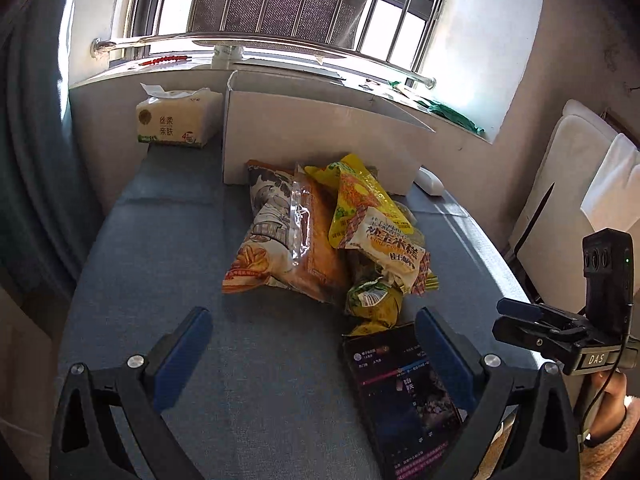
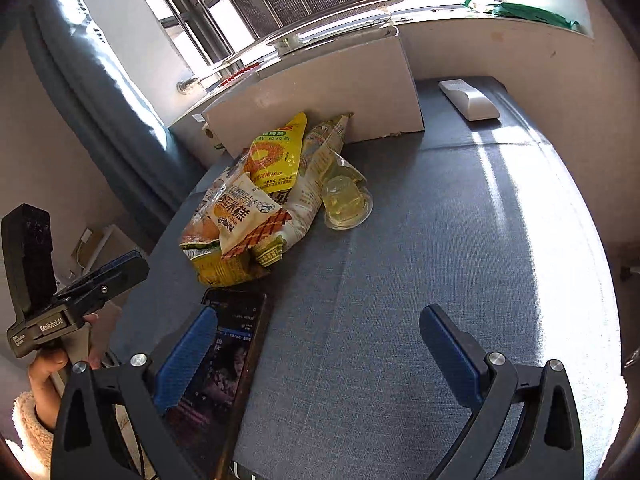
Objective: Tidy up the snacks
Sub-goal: 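Withdraw both tools from the box back over the remaining snacks, then grasp the yellow corn snack bag with the right gripper and lift it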
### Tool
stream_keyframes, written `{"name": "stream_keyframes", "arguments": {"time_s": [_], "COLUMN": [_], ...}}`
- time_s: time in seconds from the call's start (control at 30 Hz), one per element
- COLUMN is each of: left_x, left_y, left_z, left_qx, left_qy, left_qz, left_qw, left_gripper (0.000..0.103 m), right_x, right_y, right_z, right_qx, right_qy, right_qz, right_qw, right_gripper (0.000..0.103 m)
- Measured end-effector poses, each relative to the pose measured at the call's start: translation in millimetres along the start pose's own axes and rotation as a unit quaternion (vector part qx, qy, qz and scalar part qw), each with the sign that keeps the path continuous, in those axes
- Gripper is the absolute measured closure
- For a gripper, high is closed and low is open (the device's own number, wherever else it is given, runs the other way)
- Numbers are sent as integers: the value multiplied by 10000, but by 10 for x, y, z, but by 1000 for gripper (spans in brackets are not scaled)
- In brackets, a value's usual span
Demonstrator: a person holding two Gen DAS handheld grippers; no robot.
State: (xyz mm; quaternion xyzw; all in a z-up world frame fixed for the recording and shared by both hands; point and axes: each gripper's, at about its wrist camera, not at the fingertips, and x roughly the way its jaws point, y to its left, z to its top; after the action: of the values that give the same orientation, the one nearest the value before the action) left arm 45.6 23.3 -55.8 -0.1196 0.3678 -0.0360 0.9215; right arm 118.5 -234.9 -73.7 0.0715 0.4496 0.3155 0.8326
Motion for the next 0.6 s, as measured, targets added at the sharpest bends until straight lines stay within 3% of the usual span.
{"name": "stream_keyframes", "arguments": {"time_s": [0.27, 0.6], "left_x": [-89, -145], "left_y": [40, 135], "left_z": [-9, -43], "left_qx": [-95, -178], "left_qy": [-61, -105], "left_qz": [-32, -27], "left_qw": [9999, 9998], "left_gripper": [0, 0], "right_x": [159, 941], "right_y": [289, 639], "right_z": [407, 1249], "right_qx": [-456, -940], "right_qy": [-122, 419], "right_qz": [-172, -650], "right_qw": [9987, 9926], "right_gripper": [0, 0]}}
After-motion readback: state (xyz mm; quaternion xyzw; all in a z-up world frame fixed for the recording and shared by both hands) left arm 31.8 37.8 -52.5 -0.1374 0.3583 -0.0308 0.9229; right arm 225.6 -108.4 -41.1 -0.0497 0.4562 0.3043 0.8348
